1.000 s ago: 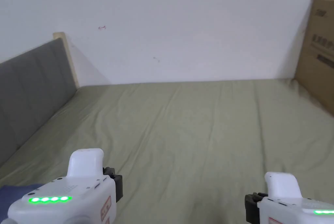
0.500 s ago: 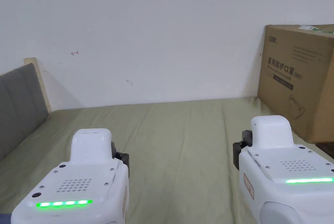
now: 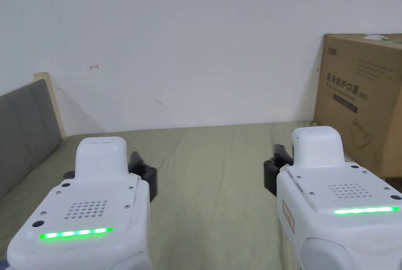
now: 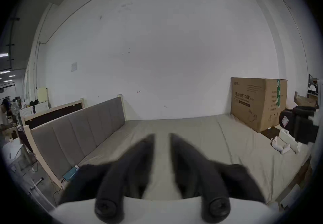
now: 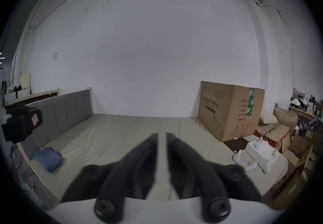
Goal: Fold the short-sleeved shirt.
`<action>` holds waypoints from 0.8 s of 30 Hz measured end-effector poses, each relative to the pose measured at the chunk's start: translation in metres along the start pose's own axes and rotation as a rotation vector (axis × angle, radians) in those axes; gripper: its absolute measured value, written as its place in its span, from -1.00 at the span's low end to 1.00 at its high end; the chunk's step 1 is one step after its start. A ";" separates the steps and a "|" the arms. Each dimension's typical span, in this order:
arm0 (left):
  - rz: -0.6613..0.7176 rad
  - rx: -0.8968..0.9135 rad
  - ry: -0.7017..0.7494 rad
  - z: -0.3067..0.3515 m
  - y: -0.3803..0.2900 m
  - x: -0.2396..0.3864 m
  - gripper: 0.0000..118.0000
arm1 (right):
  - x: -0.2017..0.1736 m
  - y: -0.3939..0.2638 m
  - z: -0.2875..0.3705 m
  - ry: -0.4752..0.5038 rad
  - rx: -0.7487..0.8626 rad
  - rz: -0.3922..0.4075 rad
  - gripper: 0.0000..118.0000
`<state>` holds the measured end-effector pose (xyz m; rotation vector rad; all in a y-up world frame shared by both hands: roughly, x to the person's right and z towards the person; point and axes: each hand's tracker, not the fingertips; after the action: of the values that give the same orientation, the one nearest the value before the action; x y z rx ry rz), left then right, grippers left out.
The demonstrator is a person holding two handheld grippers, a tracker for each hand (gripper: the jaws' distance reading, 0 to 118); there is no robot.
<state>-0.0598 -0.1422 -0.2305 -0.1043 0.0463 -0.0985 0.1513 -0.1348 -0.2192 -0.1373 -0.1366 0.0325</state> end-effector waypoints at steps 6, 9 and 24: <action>-0.003 0.031 -0.040 0.003 -0.007 -0.001 1.00 | 0.000 -0.005 0.002 0.008 0.031 -0.033 1.00; 0.039 -0.001 -0.126 0.004 -0.003 -0.003 1.00 | -0.001 -0.005 0.002 0.027 0.032 -0.036 1.00; 0.140 -0.014 -0.118 0.002 -0.003 -0.005 1.00 | -0.001 -0.008 0.001 0.012 0.021 -0.039 1.00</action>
<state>-0.0653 -0.1448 -0.2278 -0.1203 -0.0641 0.0475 0.1505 -0.1424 -0.2169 -0.1137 -0.1265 -0.0061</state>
